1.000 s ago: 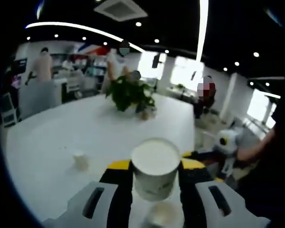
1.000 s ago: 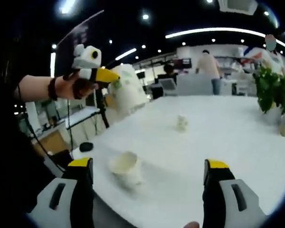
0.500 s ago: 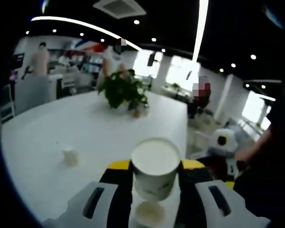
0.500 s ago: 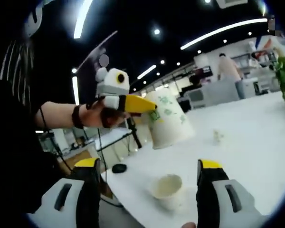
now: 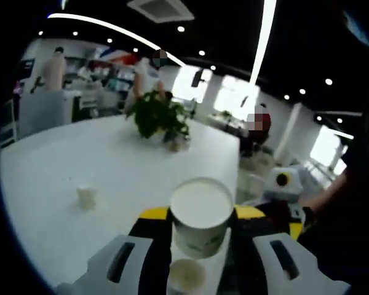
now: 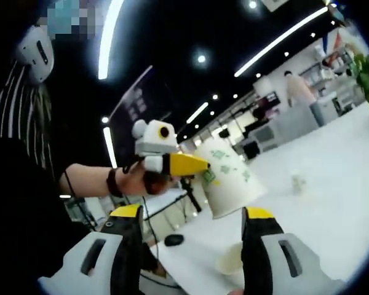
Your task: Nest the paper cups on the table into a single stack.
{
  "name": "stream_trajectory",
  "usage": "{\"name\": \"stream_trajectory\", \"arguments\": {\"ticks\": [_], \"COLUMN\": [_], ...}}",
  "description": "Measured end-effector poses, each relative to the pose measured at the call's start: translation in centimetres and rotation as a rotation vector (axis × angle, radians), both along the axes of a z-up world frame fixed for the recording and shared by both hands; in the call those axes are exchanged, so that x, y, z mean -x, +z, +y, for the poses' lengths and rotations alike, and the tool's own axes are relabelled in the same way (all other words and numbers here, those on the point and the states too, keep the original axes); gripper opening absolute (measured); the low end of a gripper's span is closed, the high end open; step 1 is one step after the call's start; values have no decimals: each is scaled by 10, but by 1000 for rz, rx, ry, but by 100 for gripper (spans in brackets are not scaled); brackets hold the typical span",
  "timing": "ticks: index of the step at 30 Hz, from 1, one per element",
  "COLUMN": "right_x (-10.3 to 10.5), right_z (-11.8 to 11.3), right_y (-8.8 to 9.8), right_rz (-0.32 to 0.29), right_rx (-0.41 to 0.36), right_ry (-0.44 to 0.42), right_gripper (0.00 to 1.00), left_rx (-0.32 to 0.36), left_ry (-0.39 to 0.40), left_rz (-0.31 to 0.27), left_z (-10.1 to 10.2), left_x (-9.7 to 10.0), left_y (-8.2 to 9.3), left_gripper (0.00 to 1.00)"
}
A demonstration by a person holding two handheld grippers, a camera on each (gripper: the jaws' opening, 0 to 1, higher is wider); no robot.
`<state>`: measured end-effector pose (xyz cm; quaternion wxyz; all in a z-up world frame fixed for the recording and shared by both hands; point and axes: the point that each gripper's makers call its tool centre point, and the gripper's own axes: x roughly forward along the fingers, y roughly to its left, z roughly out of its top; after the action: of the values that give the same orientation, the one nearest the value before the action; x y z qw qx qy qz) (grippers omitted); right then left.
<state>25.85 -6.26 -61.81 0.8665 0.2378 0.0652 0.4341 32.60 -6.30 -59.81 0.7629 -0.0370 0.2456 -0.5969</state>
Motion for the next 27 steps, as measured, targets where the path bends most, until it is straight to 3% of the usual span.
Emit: {"name": "stream_trajectory", "arguments": {"ticks": [3, 9, 13, 27], "right_x": [1, -6, -8, -10], "right_z": [-3, -19, -21, -25], "right_y": [2, 16, 18, 35], "right_rz": [-7, 18, -1, 34], "right_rx": [-13, -171, -152, -290], "right_ry": [6, -30, -23, 51], "right_gripper": [59, 53, 47, 26], "left_rx": [14, 18, 41, 78], "left_ry": [-4, -24, -22, -45], "left_rz": [18, 28, 56, 69], "left_z": [0, 0, 4, 17], "left_x": [2, 6, 8, 20], "left_y": [1, -2, 0, 7], "left_gripper": [36, 36, 36, 36]}}
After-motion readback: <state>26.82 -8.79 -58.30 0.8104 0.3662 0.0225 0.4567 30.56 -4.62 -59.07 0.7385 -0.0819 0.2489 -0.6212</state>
